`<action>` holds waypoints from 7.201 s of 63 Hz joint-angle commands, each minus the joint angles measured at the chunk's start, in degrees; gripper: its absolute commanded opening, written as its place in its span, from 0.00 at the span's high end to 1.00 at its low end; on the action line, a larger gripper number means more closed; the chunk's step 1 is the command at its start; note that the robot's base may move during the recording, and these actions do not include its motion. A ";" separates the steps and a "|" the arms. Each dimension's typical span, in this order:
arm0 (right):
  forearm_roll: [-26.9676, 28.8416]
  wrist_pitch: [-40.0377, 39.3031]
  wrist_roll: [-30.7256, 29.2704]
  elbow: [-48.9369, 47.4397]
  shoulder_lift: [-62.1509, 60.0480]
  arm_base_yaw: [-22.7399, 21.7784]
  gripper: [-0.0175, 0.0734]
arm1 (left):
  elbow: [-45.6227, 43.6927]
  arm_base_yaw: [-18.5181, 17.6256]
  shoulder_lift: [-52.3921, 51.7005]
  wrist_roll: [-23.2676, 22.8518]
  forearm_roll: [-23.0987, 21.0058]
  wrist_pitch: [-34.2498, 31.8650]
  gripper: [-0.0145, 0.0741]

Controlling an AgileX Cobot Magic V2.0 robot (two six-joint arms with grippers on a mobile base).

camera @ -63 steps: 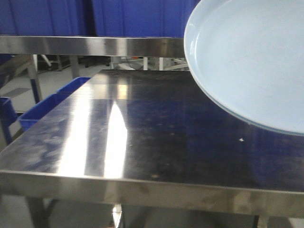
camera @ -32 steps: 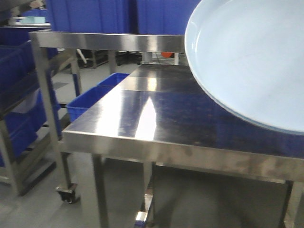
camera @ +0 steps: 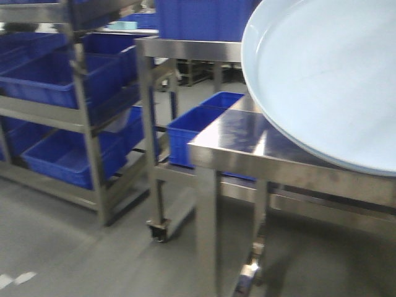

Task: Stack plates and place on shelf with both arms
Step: 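Drive the base away from the table carrying the plate stack, then turn the base toward the blue-bin shelf and approach it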

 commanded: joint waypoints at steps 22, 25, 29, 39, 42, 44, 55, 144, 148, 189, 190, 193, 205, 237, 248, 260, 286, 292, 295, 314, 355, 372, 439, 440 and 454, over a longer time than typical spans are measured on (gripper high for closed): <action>0.21 -5.20 -0.37 -1.53 -0.27 -0.31 0.75 | -1.50 -0.31 0.11 -0.48 0.04 -4.67 0.73; 0.21 -5.20 -0.37 -1.53 -0.27 -0.31 0.75 | -1.50 -0.31 0.11 -0.48 0.04 -4.67 0.73; 0.21 -5.20 -0.37 -1.53 -0.27 -0.31 0.75 | -1.50 -0.31 0.11 -0.48 0.04 -4.67 0.73; 0.21 -5.20 -0.37 -1.53 -0.27 -0.31 0.75 | -1.50 -0.31 0.11 -0.48 0.04 -4.67 0.73; 0.21 -5.20 -0.37 -1.53 -0.27 -0.31 0.75 | -1.50 -0.31 0.11 -0.48 0.04 -4.67 0.73; 0.21 -5.20 -0.37 -1.53 -0.27 -0.31 0.75 | -1.50 -0.31 0.11 -0.48 0.04 -4.67 0.73; 0.21 -5.20 -0.37 -1.53 -0.27 -0.31 0.75 | -1.50 -0.31 0.11 -0.48 0.04 -4.67 0.73; 0.21 -5.14 -0.37 -1.53 -0.27 -0.31 0.75 | -1.50 -0.31 0.11 -0.48 0.04 -4.67 0.73; 0.21 -5.14 -0.37 -1.53 -0.27 -0.31 0.75 | -1.50 -0.31 0.11 -0.48 0.04 -4.67 0.73; 0.21 -5.14 -0.37 -1.53 -0.27 -0.31 0.75 | -1.50 -0.31 0.11 -0.48 0.04 -4.67 0.73; 0.21 -5.14 -0.37 -1.53 -0.27 -0.31 0.75 | -1.50 -0.31 0.11 -0.48 0.04 -4.67 0.73; 0.21 -5.14 -0.37 -1.53 -0.27 -0.31 0.75 | -1.50 -0.31 0.11 -0.48 0.04 -4.67 0.73; 0.21 -5.14 -0.37 -1.53 -0.27 -0.31 0.75 | -1.50 -0.31 0.11 -0.48 0.04 -4.67 0.73; 0.21 -5.14 -0.37 -1.53 -0.27 -0.31 0.75 | -1.50 -0.31 0.11 -0.48 0.04 -4.67 0.73; 0.21 -5.14 -0.37 -1.53 -0.27 -0.31 0.75 | -1.50 -0.31 0.11 -0.48 0.04 -4.67 0.73; 0.21 -5.14 -0.37 -1.53 -0.27 -0.31 0.75 | -1.50 -0.31 0.11 -0.48 0.04 -4.67 0.73; 0.21 -5.14 -0.37 -1.53 -0.27 -0.31 0.75 | -1.50 -0.31 0.11 -0.48 0.04 -4.67 0.73; 0.21 -5.14 -0.37 -1.53 -0.27 -0.31 0.75 | -1.50 -0.31 0.11 -0.48 0.04 -4.67 0.73; 0.21 -5.14 -0.37 -1.53 -0.27 -0.31 0.75 | -1.50 -0.31 0.11 -0.48 0.04 -4.67 0.73; 0.21 -5.14 -0.37 -1.53 -0.27 -0.31 0.75 | -1.50 -0.31 0.11 -0.48 0.04 -4.67 0.73; 0.21 -5.15 -0.37 -1.53 -0.27 -0.31 0.75 | -1.50 -0.31 0.11 -0.48 0.04 -4.67 0.73; 0.21 -5.09 -0.37 -1.53 -0.27 -0.31 0.75 | -1.50 -0.31 0.11 -0.48 0.04 -4.67 0.73; 0.21 -5.14 -0.37 -1.53 -0.27 -0.31 0.75 | -1.50 -0.31 0.11 -0.48 0.04 -4.67 0.73; 0.21 -5.14 -0.37 -1.53 -0.27 -0.31 0.75 | -1.50 -0.31 0.11 -0.48 0.04 -4.67 0.73; 0.21 -5.14 -0.37 -1.53 -0.27 -0.31 0.75 | -1.50 -0.31 0.11 -0.48 0.04 -4.67 0.73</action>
